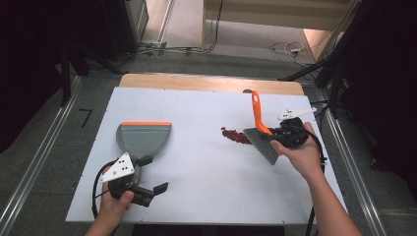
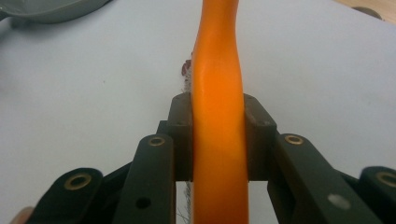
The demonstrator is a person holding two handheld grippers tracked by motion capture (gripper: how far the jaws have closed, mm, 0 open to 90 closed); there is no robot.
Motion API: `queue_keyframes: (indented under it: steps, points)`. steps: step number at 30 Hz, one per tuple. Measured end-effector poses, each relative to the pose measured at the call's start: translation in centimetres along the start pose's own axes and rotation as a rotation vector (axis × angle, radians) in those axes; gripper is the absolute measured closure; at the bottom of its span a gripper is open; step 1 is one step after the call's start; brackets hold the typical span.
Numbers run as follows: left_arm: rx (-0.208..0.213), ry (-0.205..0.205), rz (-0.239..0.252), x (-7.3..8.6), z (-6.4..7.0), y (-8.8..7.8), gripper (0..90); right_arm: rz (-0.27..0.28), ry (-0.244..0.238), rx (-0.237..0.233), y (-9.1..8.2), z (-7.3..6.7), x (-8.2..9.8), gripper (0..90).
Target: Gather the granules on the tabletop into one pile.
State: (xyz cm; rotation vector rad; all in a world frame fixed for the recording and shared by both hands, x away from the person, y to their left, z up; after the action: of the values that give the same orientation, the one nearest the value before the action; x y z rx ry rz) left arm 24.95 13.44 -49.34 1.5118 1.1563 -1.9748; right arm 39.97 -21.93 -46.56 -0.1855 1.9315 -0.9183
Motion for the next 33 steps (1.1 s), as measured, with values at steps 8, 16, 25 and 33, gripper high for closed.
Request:
queue_keyframes:
  steps: [8,16,25,33]
  points:
    - [-0.006,0.001,-0.004,0.1,-0.1,0.0,0.2,0.032,0.030,0.000,-1.2,-0.4,2.5,68.3]
    - [-0.014,-0.004,-0.003,0.1,-0.3,0.0,0.2,0.051,0.047,0.006,-2.4,-0.8,4.6,68.3]
    - [-0.019,-0.004,-0.001,0.1,-0.4,0.0,0.2,0.056,0.073,0.001,-3.5,-1.0,7.3,68.3]
    - [-0.023,-0.002,-0.001,0.1,-0.4,-0.1,0.2,0.065,0.078,-0.016,-4.4,-1.7,9.0,68.3]
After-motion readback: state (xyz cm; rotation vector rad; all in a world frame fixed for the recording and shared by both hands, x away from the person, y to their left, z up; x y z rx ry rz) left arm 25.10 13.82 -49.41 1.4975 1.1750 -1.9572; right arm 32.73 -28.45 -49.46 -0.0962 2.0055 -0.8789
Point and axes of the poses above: each handheld gripper's, and its own axes: y roughly forward along the jaws, x roughly out of its underside, z roughly to its right, the point moved 8 cm from there along y, roughly forward along the jaws, and after that the axes turned 14 degrees about -x, right-handed, at the moved point
